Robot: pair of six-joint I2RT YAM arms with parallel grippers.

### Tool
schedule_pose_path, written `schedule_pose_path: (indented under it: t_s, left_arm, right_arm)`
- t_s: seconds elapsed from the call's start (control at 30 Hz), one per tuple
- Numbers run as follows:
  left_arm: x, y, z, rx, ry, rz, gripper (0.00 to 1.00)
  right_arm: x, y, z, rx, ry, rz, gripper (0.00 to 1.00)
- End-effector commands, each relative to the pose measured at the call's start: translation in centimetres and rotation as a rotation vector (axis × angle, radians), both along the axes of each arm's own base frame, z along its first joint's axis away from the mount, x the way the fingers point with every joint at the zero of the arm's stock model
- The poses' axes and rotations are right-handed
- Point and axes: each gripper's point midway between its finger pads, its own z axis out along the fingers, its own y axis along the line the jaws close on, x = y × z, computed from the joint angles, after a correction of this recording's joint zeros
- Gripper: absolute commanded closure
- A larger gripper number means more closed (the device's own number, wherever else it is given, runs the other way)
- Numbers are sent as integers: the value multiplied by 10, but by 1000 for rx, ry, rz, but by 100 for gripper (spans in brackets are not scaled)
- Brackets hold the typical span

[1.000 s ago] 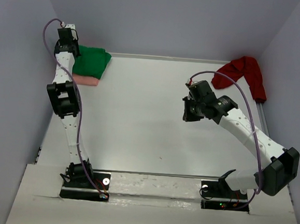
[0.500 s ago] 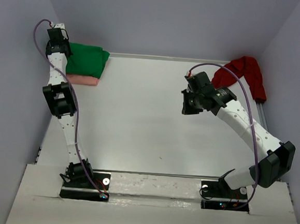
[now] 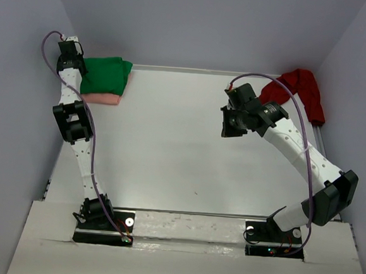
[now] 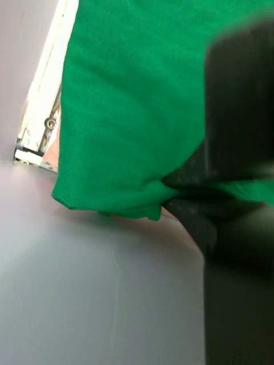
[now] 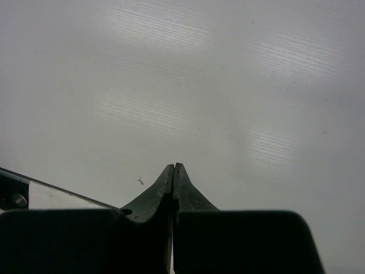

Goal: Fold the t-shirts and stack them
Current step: Neatly place the folded tshirt to the corner

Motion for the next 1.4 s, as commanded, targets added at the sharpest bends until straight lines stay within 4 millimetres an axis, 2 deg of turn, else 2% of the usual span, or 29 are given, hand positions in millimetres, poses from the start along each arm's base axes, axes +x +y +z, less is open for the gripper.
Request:
schedule_pose_path:
  t_s: [0.0, 0.03, 0.13, 0.17, 0.2, 0.33, 0.4, 0.43, 0.47, 0.5, 0.53, 0.57, 0.6, 0.63, 0.67, 0.77, 0.87, 0.93, 0.97, 1.0, 1.03, 1.1, 1.17, 1.2, 1.23, 1.27, 1.3, 1.37]
  left_arm:
    - [7, 19, 26, 49, -74, 62, 71]
    - [7, 19, 26, 46, -74, 68, 58]
    - [10, 14, 34, 39, -97, 61, 35]
    - [10, 13, 37, 39, -102, 57, 24]
    - [11, 9, 44, 44, -113, 51, 10]
    - [13, -2, 71, 62, -151, 44, 4]
    - [12, -10, 90, 80, -174, 41, 3]
    - [14, -23, 100, 92, -184, 25, 2]
    - [12, -30, 118, 106, -207, 24, 2]
    - [11, -36, 127, 116, -216, 19, 1]
    - [13, -52, 134, 123, -227, 2, 1]
    - [8, -58, 152, 139, -246, 3, 1]
    - [6, -65, 160, 152, -253, -1, 1]
    - [7, -81, 168, 161, -265, -19, 1]
    - [1, -86, 186, 182, -285, -17, 1]
    - [-8, -109, 209, 179, -316, -30, 1]
    - [-11, -125, 214, 171, -323, -44, 1]
    - [-8, -143, 213, 152, -320, -64, 1]
    - [-5, -160, 205, 142, -301, -89, 1]
    - [-4, -159, 200, 143, -290, -82, 1]
    - [-3, -174, 195, 135, -277, -95, 1]
    - [-2, -180, 182, 91, -262, -79, 1]
    - [-1, -187, 164, 42, -235, -89, 10]
    - [0, -187, 163, 34, -234, -87, 20]
    - [-1, -189, 152, 27, -208, -95, 43]
    - [-1, -190, 143, 27, -186, -104, 56]
    - [-1, -191, 135, 22, -169, -106, 99]
    - [-3, -188, 125, 5, -143, -83, 100]
  right_arm:
    - [3, 2, 15, 26, -13, -8, 100]
    - [3, 3, 14, 31, -11, -12, 100]
    - [0, 4, 9, 30, 6, -4, 100]
    - [0, 4, 8, 29, 9, -3, 100]
    - [-1, 3, 8, 29, 9, -3, 100]
    - [-3, 1, 7, 28, 8, -6, 100]
    - [-4, 1, 5, 28, 12, -3, 100]
    - [-4, 1, 5, 26, 9, -3, 100]
    - [-5, 0, 5, 26, 5, -4, 100]
    - [-4, -2, 4, 22, -2, -6, 100]
    - [-5, -4, -1, 12, -1, -9, 100]
    - [-5, -5, -2, 8, -7, -10, 100]
    - [-5, -6, -3, 3, -4, -7, 100]
    - [-6, -6, -4, 5, -3, -4, 100]
    - [-6, -6, -5, 3, -4, -1, 100]
    - [-5, -6, -5, 11, -28, 14, 100]
    - [-6, -5, -8, 5, -25, 31, 100]
    - [-6, -3, -9, 8, -23, 47, 100]
    - [-6, -2, -7, 13, -25, 55, 100]
    - [-7, -2, -7, 12, -24, 55, 100]
    - [-7, -1, -6, 21, -22, 59, 100]
    - [-9, 0, -3, 27, -18, 59, 100]
    - [-10, -1, -1, 29, -15, 55, 100]
    - [-11, -2, 0, 29, -15, 54, 100]
    - [-13, -3, -1, 27, -9, 47, 100]
    - [-14, -5, 0, 25, -10, 42, 100]
    - [-16, -7, 3, 26, -17, 36, 100]
    - [-18, -11, 3, 23, -18, 18, 100]
